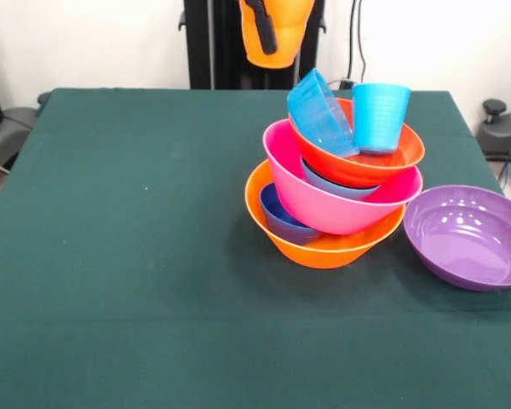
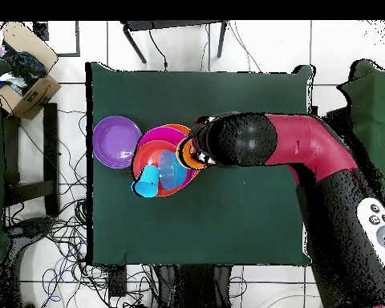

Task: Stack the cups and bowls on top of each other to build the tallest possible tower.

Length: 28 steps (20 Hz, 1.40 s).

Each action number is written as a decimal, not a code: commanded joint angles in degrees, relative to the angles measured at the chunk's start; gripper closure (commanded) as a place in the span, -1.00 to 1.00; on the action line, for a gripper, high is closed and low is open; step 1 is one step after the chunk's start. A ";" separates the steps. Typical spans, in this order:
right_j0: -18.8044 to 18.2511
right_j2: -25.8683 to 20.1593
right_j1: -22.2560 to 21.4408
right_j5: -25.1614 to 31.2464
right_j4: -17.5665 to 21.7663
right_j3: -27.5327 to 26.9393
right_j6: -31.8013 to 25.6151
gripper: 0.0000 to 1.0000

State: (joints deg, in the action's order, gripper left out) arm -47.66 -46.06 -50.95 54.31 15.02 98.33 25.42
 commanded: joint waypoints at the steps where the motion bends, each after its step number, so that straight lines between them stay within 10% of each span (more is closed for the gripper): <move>1: 3.79 2.65 -2.24 7.32 -1.43 -0.41 9.46 1.00; 6: 8.72 7.31 -0.70 1.28 -3.39 -0.19 21.42 1.00; 28: 13.95 11.69 6.54 -19.35 1.01 4.12 23.80 1.00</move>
State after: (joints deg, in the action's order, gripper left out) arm -36.79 -38.79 -47.35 38.63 11.93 98.26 37.21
